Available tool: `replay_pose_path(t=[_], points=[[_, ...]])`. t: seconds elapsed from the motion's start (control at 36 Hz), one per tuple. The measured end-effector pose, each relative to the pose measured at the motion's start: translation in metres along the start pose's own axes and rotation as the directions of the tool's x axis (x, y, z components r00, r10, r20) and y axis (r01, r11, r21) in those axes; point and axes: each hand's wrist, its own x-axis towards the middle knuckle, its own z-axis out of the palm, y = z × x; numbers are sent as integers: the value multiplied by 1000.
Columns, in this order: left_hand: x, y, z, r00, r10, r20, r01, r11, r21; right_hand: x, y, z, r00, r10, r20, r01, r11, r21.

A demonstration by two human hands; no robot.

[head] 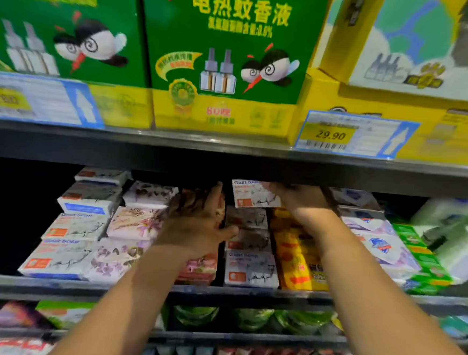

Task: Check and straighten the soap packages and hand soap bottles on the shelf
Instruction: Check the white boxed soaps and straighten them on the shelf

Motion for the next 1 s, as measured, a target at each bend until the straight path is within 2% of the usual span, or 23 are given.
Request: replay_pose_path(t=[0.08,0.17,0.22,0.28,0.33,0.36,0.42,0.44,0.56,0.61,0.69,0.75,0.78,0.83,0.92,0.94,1.0], points=[[-2,2,-7,999,42,-25,-43,999,-29,-23,-8,4,992,124,27,-126,940,316],[-12,2,-15,982,186,-44,-187,982,-14,-40,-6,10,985,172,23,-168,911,377],[-28,3,-18,929,360,-88,-363,932,-15,-52,-4,10,972,230,47,-229,876,424],[-47,5,-18,883,443,-154,-455,889,-56,-66,-3,11,953,284,106,-298,815,497],[-65,8,-17,913,383,-139,-402,904,-146,-81,-2,13,931,320,174,-362,768,529],[-74,8,-14,929,351,-117,-370,896,-247,-88,-1,14,923,333,193,-384,758,528],[-87,6,-9,938,317,-139,-342,779,-526,-102,1,14,920,333,209,-392,748,536],[-93,5,-7,945,293,-145,-318,723,-613,-108,1,13,919,324,226,-395,741,543],[-110,6,-3,972,172,-161,-235,681,-693,-125,8,5,891,216,399,-419,730,540],[-115,10,-3,985,111,-132,-172,586,-792,-130,12,2,880,182,439,-408,763,501],[-121,18,-7,996,37,-77,-85,420,-903,-137,13,3,888,138,440,-325,864,384],[-122,21,-10,1000,-7,-28,-24,323,-946,-141,11,8,915,125,385,-276,888,369],[-123,21,-11,1000,-11,-11,-8,305,-952,-143,9,11,925,138,354,-276,884,378],[-124,20,-12,999,32,-6,-17,343,-939,-147,5,15,933,186,309,-307,857,413],[-128,16,-16,983,174,52,-24,408,-913,-149,1,17,917,247,313,-380,781,495],[-129,14,-17,974,212,77,-31,464,-885,-150,-4,17,909,265,323,-405,747,527],[-130,10,-16,960,265,87,-112,653,-749,-151,-10,17,895,303,328,-443,693,568]])
